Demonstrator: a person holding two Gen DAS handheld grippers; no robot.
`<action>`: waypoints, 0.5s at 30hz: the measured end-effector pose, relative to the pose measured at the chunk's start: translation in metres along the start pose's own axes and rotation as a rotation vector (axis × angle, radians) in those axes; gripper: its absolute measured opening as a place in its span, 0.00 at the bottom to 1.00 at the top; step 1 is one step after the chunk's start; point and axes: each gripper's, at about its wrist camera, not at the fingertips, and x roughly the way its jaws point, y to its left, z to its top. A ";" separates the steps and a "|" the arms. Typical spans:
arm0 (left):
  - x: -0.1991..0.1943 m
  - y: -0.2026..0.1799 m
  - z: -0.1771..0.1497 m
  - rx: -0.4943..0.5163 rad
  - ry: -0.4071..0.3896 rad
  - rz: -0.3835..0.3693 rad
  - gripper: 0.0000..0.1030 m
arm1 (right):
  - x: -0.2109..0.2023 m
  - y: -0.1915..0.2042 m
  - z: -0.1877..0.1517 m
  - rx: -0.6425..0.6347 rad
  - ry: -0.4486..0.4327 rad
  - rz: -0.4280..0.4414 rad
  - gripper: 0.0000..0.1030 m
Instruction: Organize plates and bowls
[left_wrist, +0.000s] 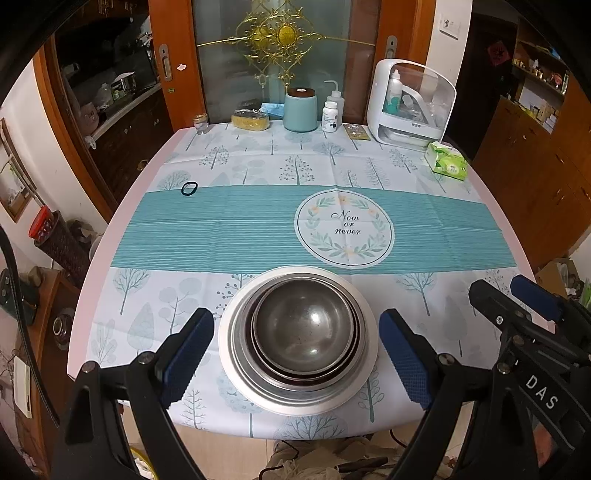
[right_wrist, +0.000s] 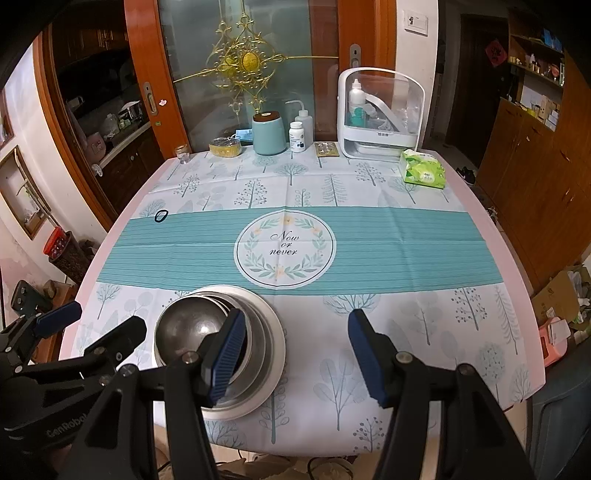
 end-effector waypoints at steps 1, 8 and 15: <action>0.000 0.000 0.000 0.000 0.000 0.001 0.88 | 0.000 0.000 0.000 0.000 0.000 0.001 0.57; 0.001 0.001 0.001 0.000 0.000 0.000 0.88 | 0.002 0.000 0.001 0.001 -0.001 -0.002 0.57; 0.001 0.000 0.001 -0.001 0.000 0.001 0.88 | 0.003 0.000 0.004 0.000 0.001 0.000 0.57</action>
